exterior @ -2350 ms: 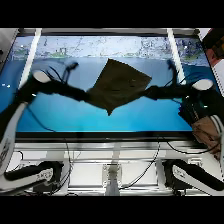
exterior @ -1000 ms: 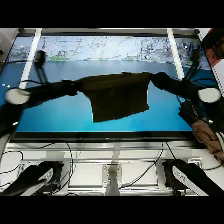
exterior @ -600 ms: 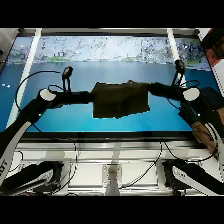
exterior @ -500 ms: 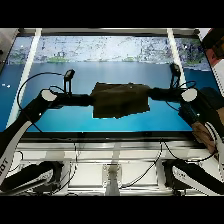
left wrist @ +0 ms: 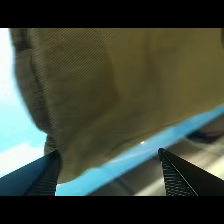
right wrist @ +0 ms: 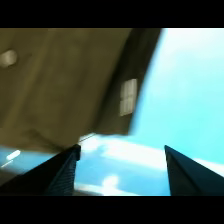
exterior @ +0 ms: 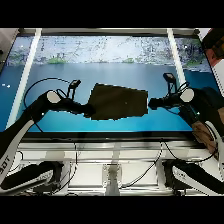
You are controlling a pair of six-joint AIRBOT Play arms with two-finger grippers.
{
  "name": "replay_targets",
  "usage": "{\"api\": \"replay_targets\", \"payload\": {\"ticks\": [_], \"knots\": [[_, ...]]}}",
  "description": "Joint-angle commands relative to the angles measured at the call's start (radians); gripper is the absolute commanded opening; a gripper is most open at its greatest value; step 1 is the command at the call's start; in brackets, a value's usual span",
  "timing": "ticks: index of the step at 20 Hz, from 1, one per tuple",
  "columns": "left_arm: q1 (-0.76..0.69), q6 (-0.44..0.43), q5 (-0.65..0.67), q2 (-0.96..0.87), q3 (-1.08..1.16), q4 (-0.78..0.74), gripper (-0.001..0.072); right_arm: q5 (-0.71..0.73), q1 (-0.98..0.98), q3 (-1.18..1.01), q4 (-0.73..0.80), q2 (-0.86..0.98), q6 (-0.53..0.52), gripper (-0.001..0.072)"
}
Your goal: Fold the clothes and pants, and hang the long-sleeved shirts on hangers.
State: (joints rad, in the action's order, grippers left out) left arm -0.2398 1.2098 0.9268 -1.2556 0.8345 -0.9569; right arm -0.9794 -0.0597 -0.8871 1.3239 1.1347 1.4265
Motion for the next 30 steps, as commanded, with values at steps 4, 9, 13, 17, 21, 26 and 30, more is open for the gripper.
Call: {"api": "replay_targets", "payload": {"ticks": [4, 9, 13, 17, 21, 26, 30], "knots": [[0.007, 0.006, 0.012, -0.001, 0.000, -0.001, 0.0693, 0.040, 0.192, -0.185, 0.078, 0.044, 0.106, 0.0479], [0.006, 0.006, -0.029, -0.001, 0.000, -0.001, 0.0693, -0.309, 0.444, -0.257, -0.468, 0.272, -0.233, 0.0453], [0.006, 0.007, -0.088, -0.001, 0.000, 0.000, 0.0692, -0.344, 0.400, -0.256, -0.554, 0.449, -0.322, 0.0629], [0.006, 0.006, -0.092, -0.002, 0.000, 0.000, 0.0692, -0.136, 0.277, -0.257, -0.555, 0.525, -0.313, 0.0652], [0.006, 0.006, -0.093, -0.002, 0.000, 0.000, 0.0692, -0.084, 0.226, -0.257, -0.643, 0.583, -0.264, 0.0652], [0.006, 0.006, -0.093, -0.002, 0.000, 0.000, 0.0692, -0.180, 0.227, -0.257, -0.650, 0.630, -0.267, 0.0650], [0.006, 0.006, -0.093, -0.002, 0.000, 0.000, 0.0692, -0.291, 0.261, -0.275, -0.644, 0.630, -0.319, 0.0616]]}}
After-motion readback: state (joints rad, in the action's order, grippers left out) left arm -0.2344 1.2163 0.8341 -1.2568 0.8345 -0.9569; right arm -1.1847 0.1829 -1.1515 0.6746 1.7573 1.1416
